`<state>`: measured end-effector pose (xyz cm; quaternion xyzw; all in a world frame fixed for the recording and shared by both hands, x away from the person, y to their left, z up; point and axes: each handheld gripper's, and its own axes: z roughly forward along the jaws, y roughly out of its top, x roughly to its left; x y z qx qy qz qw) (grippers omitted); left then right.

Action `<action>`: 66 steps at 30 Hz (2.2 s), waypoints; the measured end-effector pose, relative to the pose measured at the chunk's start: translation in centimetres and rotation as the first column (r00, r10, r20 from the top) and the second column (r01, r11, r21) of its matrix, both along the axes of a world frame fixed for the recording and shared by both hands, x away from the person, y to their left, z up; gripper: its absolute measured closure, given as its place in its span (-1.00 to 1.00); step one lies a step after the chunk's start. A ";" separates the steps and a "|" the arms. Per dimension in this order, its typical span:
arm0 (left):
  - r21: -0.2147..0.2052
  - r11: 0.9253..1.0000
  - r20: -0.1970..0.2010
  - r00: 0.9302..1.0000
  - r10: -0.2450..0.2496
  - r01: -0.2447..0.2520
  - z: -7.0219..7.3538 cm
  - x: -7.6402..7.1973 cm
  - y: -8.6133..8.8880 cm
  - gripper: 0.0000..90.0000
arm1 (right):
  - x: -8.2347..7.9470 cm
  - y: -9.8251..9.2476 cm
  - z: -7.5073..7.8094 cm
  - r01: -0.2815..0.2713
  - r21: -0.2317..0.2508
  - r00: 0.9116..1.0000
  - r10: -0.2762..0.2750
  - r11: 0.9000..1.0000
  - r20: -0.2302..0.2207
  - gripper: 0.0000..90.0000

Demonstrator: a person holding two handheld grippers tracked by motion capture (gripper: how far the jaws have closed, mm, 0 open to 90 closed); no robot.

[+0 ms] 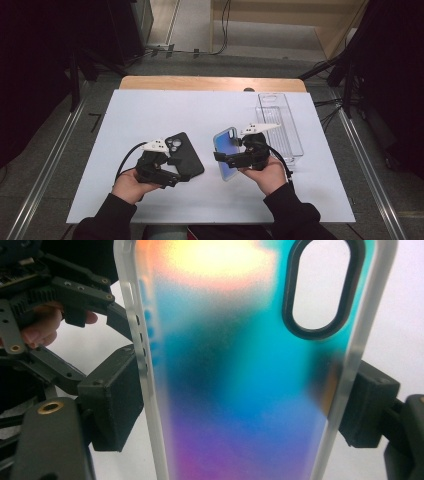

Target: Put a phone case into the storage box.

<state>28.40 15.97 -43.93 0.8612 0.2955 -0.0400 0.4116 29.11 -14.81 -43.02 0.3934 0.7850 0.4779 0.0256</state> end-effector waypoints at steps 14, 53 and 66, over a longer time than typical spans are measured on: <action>-0.006 1.000 -0.017 1.000 0.022 -0.022 -1.0 -1.1 1.8 -0.38 | 0.2 -1.4 1.1 -0.014 -0.002 1.000 0.014 1.000 0.009 -0.62; 0.014 0.997 -0.032 0.996 0.082 -0.082 -1.4 -1.5 2.8 -0.38 | 2.0 -7.9 4.4 0.219 0.022 0.974 -0.220 0.975 0.051 -0.61; 0.016 0.994 -0.038 0.994 0.107 -0.106 -1.4 -1.6 3.2 -0.38 | 3.2 -10.1 4.4 0.309 0.016 0.949 -0.309 0.951 0.056 -0.61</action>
